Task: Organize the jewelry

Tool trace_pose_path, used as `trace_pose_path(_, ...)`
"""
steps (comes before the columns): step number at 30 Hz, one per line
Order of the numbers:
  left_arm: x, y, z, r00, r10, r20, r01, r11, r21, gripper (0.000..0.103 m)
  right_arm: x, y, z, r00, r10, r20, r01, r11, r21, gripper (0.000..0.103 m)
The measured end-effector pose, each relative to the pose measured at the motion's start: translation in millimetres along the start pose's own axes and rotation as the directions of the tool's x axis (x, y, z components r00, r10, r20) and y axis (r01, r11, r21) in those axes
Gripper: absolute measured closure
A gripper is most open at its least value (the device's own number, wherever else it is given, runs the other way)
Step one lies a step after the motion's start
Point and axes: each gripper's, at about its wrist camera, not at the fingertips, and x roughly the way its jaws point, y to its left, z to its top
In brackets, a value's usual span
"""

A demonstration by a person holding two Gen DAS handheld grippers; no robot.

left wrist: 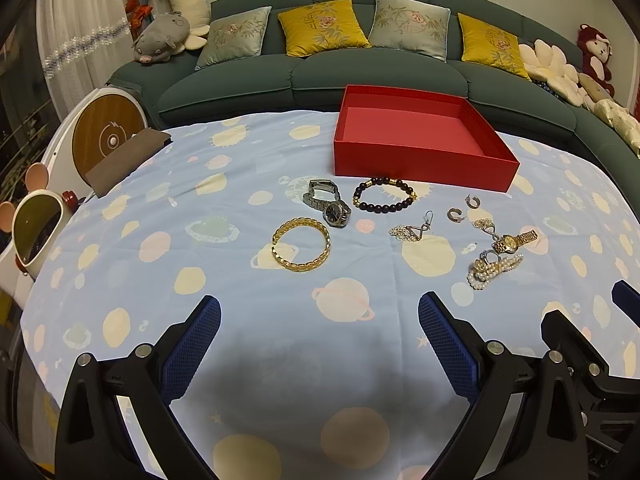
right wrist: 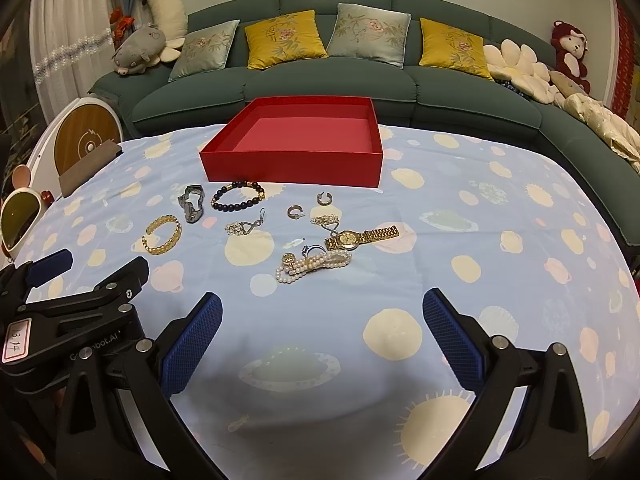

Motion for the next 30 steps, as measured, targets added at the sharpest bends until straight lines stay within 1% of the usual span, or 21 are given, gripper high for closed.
trace_pose_path(24, 1.3, 3.5, -0.5, 1.000, 0.002, 0.003, -0.002, 1.000, -0.012, 0.007, -0.4, 2.2, -0.1, 1.000, 0.003, 0.000, -0.003, 1.000, -0.001, 0.005)
trace_pose_path(30, 2.5, 3.8, -0.8, 1.000, -0.002, -0.008, 0.002, 1.000, -0.016, 0.007, -0.4, 2.5, -0.3, 1.000, 0.001, 0.000, -0.001, 1.000, -0.003, 0.005)
